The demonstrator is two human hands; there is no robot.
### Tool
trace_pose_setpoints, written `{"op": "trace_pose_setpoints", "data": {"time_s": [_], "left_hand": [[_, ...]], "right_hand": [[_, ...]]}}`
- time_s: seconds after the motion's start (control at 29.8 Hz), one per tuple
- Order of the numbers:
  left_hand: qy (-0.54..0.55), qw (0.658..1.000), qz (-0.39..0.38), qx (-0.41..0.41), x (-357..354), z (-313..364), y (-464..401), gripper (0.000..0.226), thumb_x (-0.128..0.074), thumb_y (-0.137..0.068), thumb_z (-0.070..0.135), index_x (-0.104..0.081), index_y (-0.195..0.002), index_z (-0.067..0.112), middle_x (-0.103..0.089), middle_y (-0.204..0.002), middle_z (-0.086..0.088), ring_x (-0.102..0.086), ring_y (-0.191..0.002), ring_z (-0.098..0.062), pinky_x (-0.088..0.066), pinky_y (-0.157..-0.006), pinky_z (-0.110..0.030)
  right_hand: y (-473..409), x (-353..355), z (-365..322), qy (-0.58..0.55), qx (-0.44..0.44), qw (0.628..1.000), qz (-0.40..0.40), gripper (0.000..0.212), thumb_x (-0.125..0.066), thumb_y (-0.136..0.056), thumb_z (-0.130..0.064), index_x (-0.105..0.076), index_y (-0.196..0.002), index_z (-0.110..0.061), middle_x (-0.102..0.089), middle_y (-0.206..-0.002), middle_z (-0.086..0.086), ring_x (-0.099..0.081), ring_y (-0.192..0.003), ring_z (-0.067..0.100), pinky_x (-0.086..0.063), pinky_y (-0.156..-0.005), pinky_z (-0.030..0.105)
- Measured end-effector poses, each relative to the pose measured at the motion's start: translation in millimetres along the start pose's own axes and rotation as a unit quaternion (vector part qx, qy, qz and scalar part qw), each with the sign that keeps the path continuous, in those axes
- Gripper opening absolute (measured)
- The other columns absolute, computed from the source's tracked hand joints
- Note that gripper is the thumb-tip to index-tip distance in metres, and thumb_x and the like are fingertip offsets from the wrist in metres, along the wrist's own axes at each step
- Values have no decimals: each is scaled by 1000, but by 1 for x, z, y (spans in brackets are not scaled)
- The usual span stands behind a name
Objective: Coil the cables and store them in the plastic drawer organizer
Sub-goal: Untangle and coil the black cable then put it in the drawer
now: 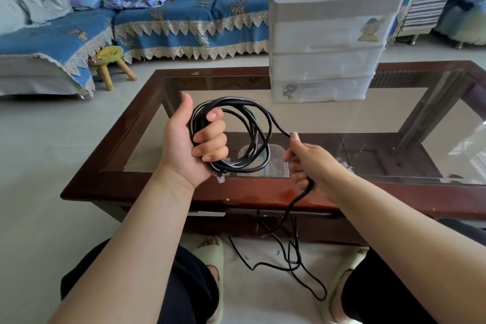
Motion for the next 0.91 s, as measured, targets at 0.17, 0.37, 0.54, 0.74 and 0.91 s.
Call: {"op": "trace_pose_setpoints", "data": {"time_s": [0.17, 0.37, 0.54, 0.74, 0.91], "left_hand": [[-8, 1000, 1, -2, 1, -4, -1, 39, -31, -96, 44, -44, -71, 17, -29, -42, 9, -19, -29, -5, -18, -32, -18], [-46, 998, 28, 38, -7, -24, -5, 48, -27, -99, 46, -44, -65, 17, -25, -39, 9, -20, -26, -3, -12, -31, -18], [31, 995, 85, -45, 1, -7, -9, 47, -27, -100, 41, -44, -63, 18, -24, -42, 9, -18, -29, -5, -16, -31, -19], [237, 917, 268, -174, 54, 30, -2, 41, -24, -99, 26, -38, -62, 15, -27, -46, 7, -21, -34, -9, -23, -35, -20], [256, 870, 361, -216, 76, 38, 9, 43, -25, -98, 26, -33, -57, 15, -30, -45, 4, -24, -36, -11, -29, -41, -18]], "right_hand": [[4, -10, 15, -49, -64, 996, -33, 45, -33, -97, -53, -43, -76, -14, -28, -51, -5, -20, -39, 8, -18, -33, 18], [-12, 7, 9, -154, -6, 987, 42, 30, -35, -102, -30, -36, -75, -18, -30, -61, -2, -24, -34, 4, -16, -29, 15], [-5, -9, 17, -216, -56, 974, -33, 43, -47, -94, -50, -49, -70, -14, -40, -59, 1, -42, -45, 13, -52, -46, 27], [25, -51, 21, -145, -72, 961, -223, 36, -52, -87, -53, -53, -85, -17, -49, -66, 1, -49, -58, 15, -51, -70, 33], [13, -13, 5, 49, 129, 988, 74, 17, -57, -93, -16, -51, -108, -12, -63, -75, 2, -56, -58, 13, -47, -56, 24]]}}
Point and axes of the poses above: each hand's wrist, its own y-axis away from the middle knuckle, its own x-axis out of the back of the hand, z = x × y, the point moved 7 cm from there along -y, towards the middle knuckle
